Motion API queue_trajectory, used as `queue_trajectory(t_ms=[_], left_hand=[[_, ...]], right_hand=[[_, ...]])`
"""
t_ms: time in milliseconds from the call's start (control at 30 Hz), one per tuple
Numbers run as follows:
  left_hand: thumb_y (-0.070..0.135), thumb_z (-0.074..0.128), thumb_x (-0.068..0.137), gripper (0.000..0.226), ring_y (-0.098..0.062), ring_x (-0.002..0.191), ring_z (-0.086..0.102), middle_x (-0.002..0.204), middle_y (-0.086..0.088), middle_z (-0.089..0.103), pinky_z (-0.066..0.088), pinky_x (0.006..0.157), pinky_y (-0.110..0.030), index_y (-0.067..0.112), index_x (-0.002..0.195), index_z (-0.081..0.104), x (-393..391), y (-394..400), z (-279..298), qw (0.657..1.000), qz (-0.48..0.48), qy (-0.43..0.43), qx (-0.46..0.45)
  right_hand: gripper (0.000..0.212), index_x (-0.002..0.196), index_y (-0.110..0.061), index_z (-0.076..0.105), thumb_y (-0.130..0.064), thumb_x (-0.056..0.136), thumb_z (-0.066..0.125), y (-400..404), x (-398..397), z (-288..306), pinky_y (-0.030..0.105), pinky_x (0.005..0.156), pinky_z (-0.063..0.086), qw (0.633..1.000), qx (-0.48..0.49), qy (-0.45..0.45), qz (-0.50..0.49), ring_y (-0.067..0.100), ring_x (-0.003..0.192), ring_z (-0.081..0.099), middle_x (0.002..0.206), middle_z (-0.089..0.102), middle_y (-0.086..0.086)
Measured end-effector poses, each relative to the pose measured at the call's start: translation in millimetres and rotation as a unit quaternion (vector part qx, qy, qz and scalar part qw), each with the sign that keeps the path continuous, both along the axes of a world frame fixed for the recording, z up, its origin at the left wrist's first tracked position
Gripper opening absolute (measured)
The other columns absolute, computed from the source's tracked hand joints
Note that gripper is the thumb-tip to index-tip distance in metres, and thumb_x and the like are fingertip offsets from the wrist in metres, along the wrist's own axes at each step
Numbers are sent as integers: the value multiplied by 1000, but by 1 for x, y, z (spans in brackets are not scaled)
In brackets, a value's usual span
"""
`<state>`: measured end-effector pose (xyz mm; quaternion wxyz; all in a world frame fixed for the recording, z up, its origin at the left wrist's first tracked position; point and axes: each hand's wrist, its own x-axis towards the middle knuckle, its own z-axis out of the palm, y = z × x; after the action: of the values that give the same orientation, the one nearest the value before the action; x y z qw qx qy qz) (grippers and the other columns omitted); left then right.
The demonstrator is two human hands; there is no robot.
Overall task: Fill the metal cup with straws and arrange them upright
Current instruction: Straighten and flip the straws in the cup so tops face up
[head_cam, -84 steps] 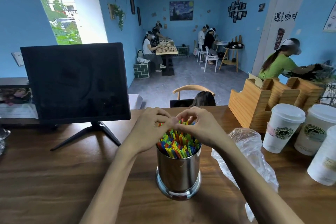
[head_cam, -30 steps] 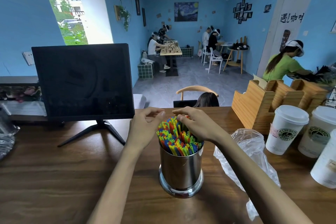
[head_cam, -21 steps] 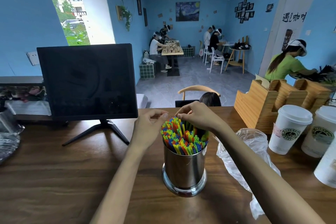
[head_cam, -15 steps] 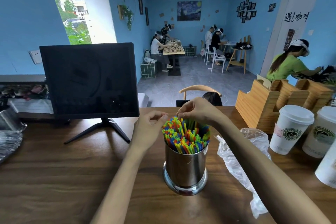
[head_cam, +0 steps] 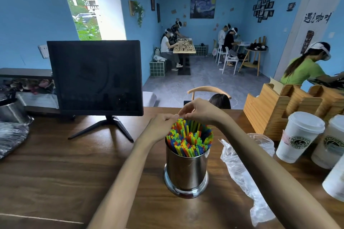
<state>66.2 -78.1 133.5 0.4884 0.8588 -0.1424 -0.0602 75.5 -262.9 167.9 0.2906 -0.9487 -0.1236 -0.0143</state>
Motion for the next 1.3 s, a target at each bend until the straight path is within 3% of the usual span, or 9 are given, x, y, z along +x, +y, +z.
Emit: queue_trajectory(t_ms=[133,300,600,700,933,1000,1100,1200,1300], left_hand=[[45,42,107,43,-9,90,69,94,4,74,50,75,-19,20,99,76,-4,-7,0,999,33,20,-17],[44,41,107,51,-10,86,69,103,-10,75,50,78,-22,5,108,73,-8,-10,1,998,67,21,-9],[42,40,108,45,-3,79,63,85,5,67,45,66,-17,11,106,72,-14,-14,4,997,73,21,11],[43,40,108,43,-8,85,65,91,2,69,48,71,-18,12,109,70,-14,-12,8,998,56,27,20],[42,45,106,37,-8,116,53,137,5,61,44,94,-28,27,138,59,-9,-3,17,997,48,-63,12],[38,51,105,30,-3,107,57,126,8,66,48,92,-27,27,128,65,-13,-2,20,989,65,-134,-22],[37,56,101,26,-3,65,55,65,15,62,50,69,-31,27,85,74,-34,1,28,946,185,-243,-108],[53,50,100,49,-6,46,40,48,9,53,33,47,-19,16,90,79,-56,-1,40,964,134,-72,-218],[70,44,88,72,-11,62,61,87,-5,78,42,51,-21,13,128,65,-64,-5,53,937,9,91,-338]], right_hand=[[16,104,-19,79,-17,97,66,0,-1,3,28,83,53,999,-33,13,17,12,96,67,102,75,-2],[15,106,-17,77,-19,97,66,-3,-7,7,27,81,45,999,-25,21,39,11,95,63,100,72,-4],[16,92,-15,78,-30,92,74,-16,-9,9,40,86,57,998,15,-3,55,16,89,70,89,77,-1],[16,92,-14,79,-29,92,73,-18,-12,17,41,86,58,998,32,-44,38,14,85,72,88,78,-1],[17,94,-12,78,-28,92,74,-16,-31,55,18,74,56,986,56,-159,6,-2,76,69,88,77,-2],[13,96,-15,78,-28,93,72,-15,-39,64,18,75,54,976,42,-213,-17,-2,76,67,88,77,-3],[13,100,-17,77,-27,95,70,-15,-55,81,26,76,57,939,85,-324,-74,3,78,68,87,74,-7],[13,100,-16,77,-25,95,69,-12,-81,87,14,69,50,877,177,-432,-113,-5,74,64,82,67,-20],[8,101,-22,74,-24,96,68,2,-107,74,19,67,49,838,243,-472,-129,0,76,65,85,66,-24]])
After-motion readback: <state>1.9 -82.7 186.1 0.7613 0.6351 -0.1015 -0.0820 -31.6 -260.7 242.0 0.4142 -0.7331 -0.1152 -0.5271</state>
